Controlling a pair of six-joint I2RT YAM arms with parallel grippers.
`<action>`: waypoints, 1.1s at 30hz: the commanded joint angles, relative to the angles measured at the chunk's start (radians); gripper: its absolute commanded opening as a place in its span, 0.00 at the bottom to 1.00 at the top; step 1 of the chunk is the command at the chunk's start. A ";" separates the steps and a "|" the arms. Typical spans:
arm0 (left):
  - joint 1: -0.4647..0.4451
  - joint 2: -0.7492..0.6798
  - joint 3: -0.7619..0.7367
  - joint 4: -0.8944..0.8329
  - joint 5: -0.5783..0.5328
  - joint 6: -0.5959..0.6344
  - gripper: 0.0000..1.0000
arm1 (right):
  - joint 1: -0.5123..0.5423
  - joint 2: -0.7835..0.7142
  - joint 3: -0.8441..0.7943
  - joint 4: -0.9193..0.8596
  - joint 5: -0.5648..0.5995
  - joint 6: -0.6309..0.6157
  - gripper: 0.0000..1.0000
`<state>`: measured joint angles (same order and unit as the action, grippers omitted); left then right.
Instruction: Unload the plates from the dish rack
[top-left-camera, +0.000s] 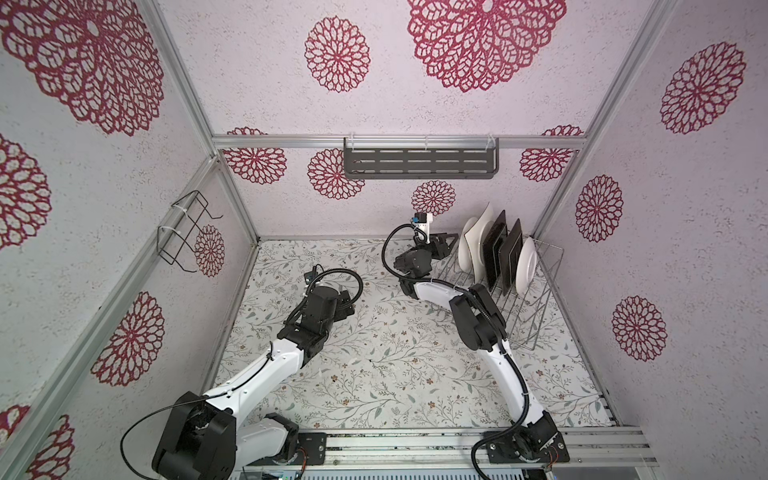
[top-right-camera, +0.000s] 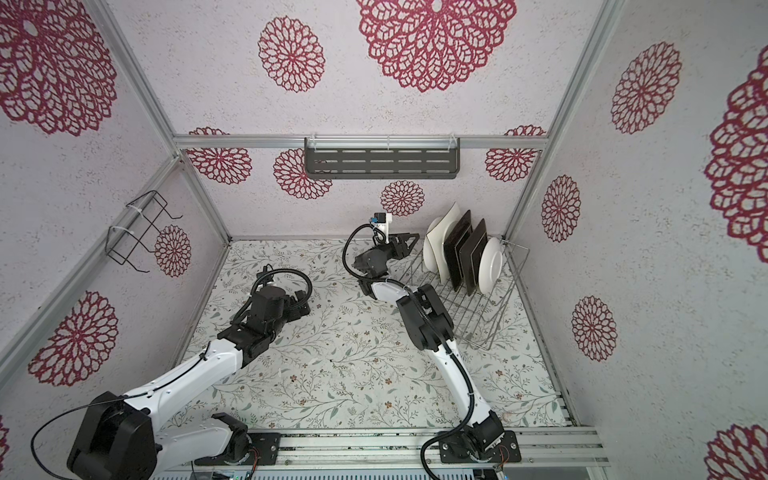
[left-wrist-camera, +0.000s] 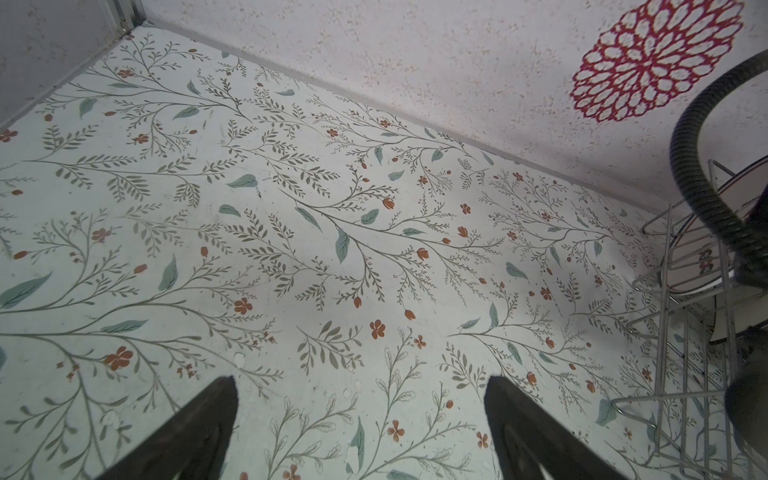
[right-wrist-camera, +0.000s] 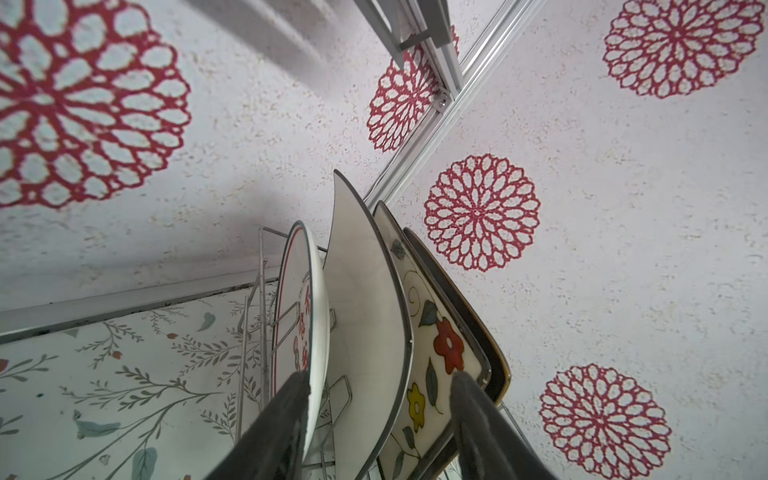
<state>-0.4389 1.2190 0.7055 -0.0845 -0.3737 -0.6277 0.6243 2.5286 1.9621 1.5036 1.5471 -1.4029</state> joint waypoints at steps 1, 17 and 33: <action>-0.008 0.012 0.020 0.021 0.002 0.016 0.97 | -0.001 -0.069 0.033 0.178 0.028 -0.157 0.64; -0.012 0.024 0.037 0.015 0.019 0.006 0.97 | 0.009 -0.524 -0.303 -1.240 -0.246 0.907 0.99; -0.026 0.011 0.056 -0.030 0.002 0.004 0.97 | -0.054 -0.517 -0.173 -1.875 -0.506 1.541 0.92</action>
<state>-0.4541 1.2430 0.7380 -0.0975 -0.3576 -0.6285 0.5709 2.0300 1.7882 -0.2947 1.0790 0.0284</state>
